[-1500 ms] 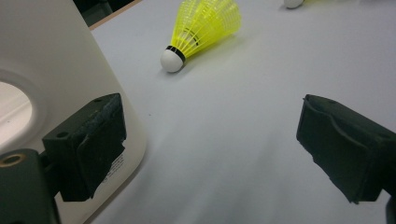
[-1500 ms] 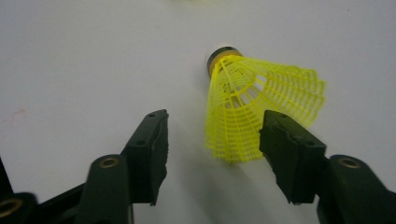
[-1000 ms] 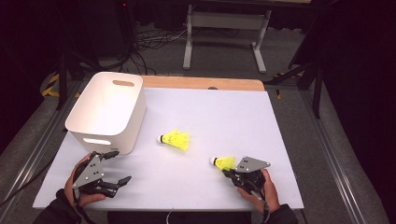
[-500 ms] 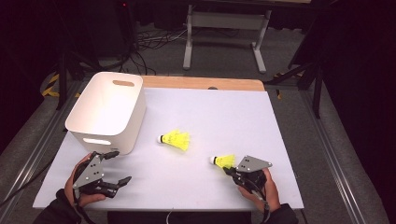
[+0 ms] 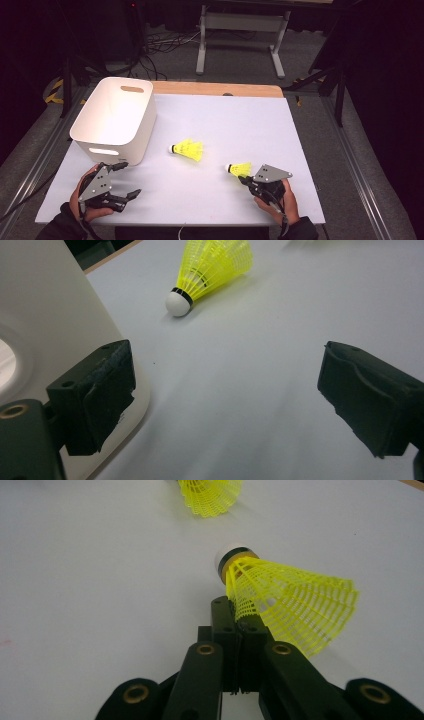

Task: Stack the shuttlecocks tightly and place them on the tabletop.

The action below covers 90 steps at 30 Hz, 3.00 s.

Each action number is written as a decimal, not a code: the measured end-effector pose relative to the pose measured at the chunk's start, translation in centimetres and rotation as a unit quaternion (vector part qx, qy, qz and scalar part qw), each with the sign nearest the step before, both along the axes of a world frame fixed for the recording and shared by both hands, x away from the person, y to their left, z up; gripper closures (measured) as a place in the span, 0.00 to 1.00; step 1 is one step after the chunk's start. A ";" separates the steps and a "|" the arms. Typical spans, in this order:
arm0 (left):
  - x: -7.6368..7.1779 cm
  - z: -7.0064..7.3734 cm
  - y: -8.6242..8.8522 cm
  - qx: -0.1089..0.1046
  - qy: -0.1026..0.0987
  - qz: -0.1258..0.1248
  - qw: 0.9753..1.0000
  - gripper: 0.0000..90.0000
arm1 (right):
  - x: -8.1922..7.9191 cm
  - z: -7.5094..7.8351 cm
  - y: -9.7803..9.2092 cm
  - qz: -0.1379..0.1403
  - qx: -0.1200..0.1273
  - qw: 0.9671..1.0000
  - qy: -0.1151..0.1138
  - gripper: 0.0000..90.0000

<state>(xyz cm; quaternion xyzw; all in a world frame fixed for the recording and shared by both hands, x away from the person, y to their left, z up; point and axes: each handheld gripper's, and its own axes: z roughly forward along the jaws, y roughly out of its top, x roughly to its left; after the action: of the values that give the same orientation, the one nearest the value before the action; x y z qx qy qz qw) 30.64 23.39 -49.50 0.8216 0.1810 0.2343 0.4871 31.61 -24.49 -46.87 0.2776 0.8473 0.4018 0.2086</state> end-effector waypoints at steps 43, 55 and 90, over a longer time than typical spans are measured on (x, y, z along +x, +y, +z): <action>-0.2 0.2 0.4 -0.012 -0.005 -0.004 1.000 0.09 | 5.5 1.3 5.2 0.053 -0.002 0.999 0.001 0.99; -0.2 0.2 0.4 -0.016 -0.005 -0.007 1.000 0.08 | 8.2 0.2 8.0 0.065 -0.008 0.998 0.019 0.99; -0.2 0.1 0.2 -0.014 0.001 -0.019 1.000 0.10 | 8.3 -0.6 11.2 0.074 -0.037 0.996 0.025 0.54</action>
<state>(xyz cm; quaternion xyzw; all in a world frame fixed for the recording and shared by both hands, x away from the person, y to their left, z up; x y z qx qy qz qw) 30.46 23.63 -49.41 0.8182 0.1690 0.2214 0.5030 39.90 -13.25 -47.45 0.2166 0.8847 0.3773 0.1672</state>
